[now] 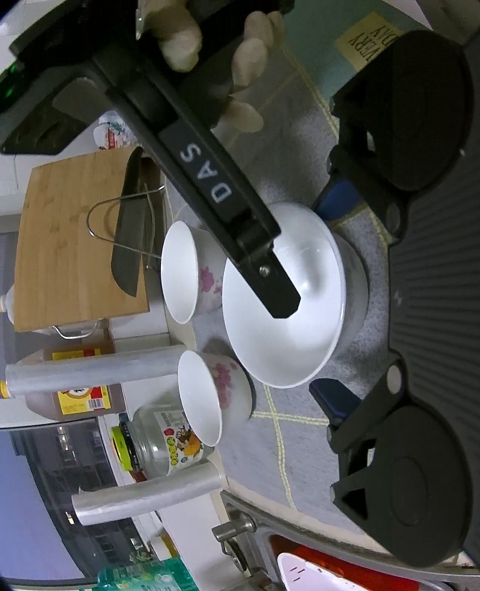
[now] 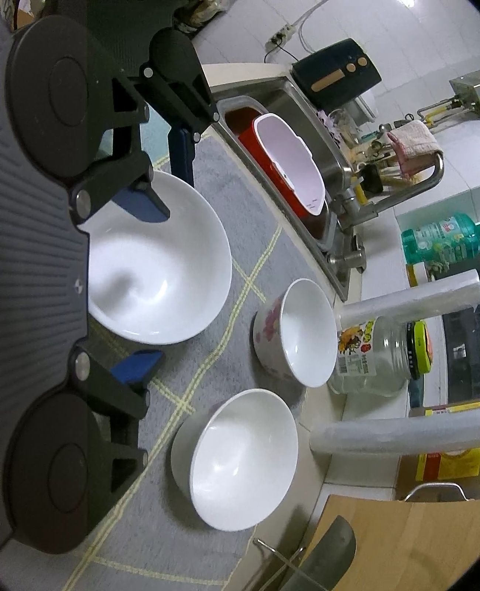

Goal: Organize plates and bowls
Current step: 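Grip the rim of the nearest white bowl with the right tool, then lift the white bowl with the right tool and carry it toward the pink-flowered bowl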

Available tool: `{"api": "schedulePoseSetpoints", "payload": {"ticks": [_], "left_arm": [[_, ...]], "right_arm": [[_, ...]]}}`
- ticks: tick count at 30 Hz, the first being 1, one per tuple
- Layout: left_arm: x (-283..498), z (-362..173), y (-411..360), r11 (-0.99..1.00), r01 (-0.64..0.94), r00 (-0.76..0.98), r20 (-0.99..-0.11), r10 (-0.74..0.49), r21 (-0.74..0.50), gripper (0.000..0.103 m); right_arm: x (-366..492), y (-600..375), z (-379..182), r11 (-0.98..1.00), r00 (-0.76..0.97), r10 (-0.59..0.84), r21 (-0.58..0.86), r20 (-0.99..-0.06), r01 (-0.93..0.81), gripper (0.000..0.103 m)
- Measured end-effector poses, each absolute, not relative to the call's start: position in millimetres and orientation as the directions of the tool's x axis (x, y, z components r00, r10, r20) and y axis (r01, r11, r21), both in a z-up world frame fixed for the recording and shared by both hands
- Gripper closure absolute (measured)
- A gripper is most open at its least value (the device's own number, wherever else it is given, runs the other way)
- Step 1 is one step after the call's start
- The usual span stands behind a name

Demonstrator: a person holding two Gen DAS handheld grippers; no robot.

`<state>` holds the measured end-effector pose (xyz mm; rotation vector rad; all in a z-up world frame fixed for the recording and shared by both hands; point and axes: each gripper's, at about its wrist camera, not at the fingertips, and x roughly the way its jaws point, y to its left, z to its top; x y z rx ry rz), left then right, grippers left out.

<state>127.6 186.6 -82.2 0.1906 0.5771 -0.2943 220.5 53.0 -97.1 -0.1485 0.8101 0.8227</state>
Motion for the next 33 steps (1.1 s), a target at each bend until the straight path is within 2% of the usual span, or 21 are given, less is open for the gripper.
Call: {"api": "schedulePoseSetpoints", "payload": {"ticks": [8, 33], "left_arm": [[131, -82, 186, 0.93, 0.352, 0.795, -0.559, -0.238, 0.104, 0.012], [117, -67, 167, 0.901, 0.424, 0.769, -0.561, -0.306, 0.091, 0.012]], "right_arm": [[222, 54, -98, 0.683, 0.398, 0.603, 0.19, -0.692, -0.705, 0.03], [190, 15, -76, 0.719, 0.451, 0.596, 0.19, -0.664, -0.669, 0.03]]}}
